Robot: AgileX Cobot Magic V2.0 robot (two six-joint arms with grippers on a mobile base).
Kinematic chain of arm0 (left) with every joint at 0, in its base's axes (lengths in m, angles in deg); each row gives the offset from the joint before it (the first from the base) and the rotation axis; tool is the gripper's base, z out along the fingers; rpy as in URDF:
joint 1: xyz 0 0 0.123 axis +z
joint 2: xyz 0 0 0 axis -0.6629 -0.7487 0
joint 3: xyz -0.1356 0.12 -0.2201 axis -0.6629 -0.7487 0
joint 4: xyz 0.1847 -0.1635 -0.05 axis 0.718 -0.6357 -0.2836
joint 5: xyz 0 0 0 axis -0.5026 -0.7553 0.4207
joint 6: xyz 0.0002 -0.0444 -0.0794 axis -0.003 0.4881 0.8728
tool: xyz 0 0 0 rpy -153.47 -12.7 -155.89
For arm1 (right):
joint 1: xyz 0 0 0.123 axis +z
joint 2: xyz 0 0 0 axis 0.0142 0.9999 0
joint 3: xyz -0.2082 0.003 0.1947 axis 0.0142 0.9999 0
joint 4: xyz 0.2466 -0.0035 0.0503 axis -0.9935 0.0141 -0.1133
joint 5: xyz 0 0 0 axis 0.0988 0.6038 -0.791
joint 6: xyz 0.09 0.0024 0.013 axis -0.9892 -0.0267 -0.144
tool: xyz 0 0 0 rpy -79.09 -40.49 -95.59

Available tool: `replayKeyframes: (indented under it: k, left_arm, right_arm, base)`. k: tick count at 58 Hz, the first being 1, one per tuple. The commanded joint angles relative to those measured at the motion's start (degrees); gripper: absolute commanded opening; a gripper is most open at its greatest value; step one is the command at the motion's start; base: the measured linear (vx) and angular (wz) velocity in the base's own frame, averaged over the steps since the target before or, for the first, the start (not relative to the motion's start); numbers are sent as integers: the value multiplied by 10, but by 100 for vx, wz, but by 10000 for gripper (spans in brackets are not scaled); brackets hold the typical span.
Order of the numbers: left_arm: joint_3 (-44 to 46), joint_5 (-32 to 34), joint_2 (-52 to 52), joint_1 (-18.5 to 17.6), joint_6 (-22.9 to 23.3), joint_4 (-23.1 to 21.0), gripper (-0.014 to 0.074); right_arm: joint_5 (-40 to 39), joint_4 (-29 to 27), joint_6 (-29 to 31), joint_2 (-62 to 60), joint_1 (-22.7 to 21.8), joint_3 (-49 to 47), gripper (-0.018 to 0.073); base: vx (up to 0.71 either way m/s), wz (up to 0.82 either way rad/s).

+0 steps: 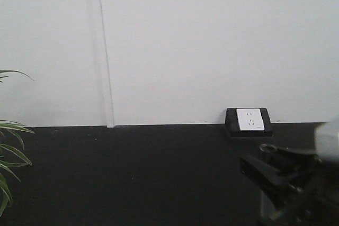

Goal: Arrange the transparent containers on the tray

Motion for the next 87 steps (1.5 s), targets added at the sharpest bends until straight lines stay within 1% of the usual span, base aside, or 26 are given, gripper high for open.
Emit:
replayKeyframes:
  k: [1,4,13,87]
  left_arm:
    - [19,30,25,-3,-33,-35,-1]
    - [19,29,37,-3,-41,-45,-1]
    - [19,29,41,-3,-39,-45,-1]
    - [20,33,42,-3,-38,-45,-1]
  right_arm:
    - [-22,3,-3,-55,-1,22,-13]
    - [-22,3,-7,-80,-1,40,-13]
    - [-20,15,-8,-110,-2,58,-13]
    - [-21,19,-8,-110,-2,58,-13]
  base:
    - [0,0]
    - [0,0]
    - [0,0]
    - [-1,-1]
